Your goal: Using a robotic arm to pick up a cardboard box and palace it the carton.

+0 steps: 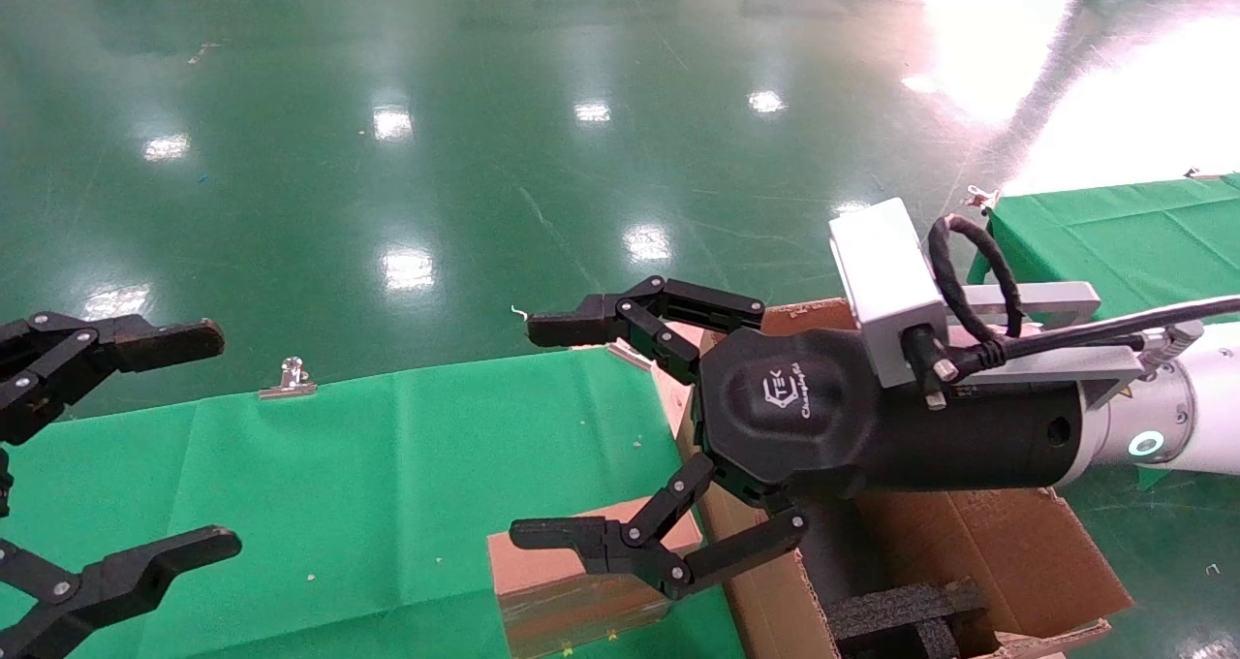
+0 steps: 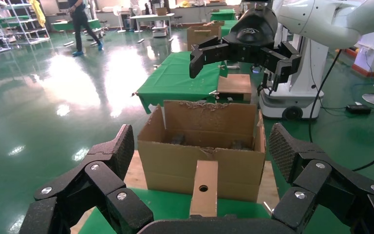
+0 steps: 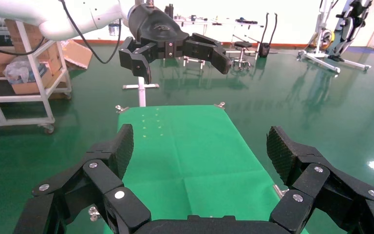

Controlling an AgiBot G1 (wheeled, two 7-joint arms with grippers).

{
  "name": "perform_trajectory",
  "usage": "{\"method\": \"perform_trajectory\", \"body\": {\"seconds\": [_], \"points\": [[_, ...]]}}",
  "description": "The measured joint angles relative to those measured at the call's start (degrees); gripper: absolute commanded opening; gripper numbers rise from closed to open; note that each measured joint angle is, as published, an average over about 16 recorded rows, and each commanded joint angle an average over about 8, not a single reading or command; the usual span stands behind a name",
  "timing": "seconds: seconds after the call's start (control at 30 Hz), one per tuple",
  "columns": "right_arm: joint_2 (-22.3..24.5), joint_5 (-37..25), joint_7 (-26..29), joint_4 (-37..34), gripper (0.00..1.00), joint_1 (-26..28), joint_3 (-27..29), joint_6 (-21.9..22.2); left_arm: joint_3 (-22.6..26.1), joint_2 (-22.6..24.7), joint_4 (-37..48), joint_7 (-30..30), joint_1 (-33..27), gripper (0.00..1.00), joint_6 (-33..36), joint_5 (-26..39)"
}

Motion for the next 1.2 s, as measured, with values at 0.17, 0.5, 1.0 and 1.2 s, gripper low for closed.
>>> {"method": "perform_trajectory", "body": {"seconds": [0.17,0.5,1.0,1.2], "points": [[0.0,0.0,0.0,0.0,1.0,0.0,0.0,0.0,0.0,0.0,0.0,0.0,0.0,1.0,0.0,0.0],[0.0,0.0,0.0,0.0,1.0,0.0,0.0,0.0,0.0,0.0,0.0,0.0,0.0,0.6,0.0,0.0],[-0.41,-4.46,0.58,-0.12,1.0,2.11,-2.07,-0.49,0.0,0.0,0.0,0.0,0.0,0.0,0.0,0.0],[-2.2,-12.14,1.89,-1.38,1.0,6.29,-6.01,-1.52,0.0,0.0,0.0,0.0,0.0,0.0,0.0,0.0]]}}
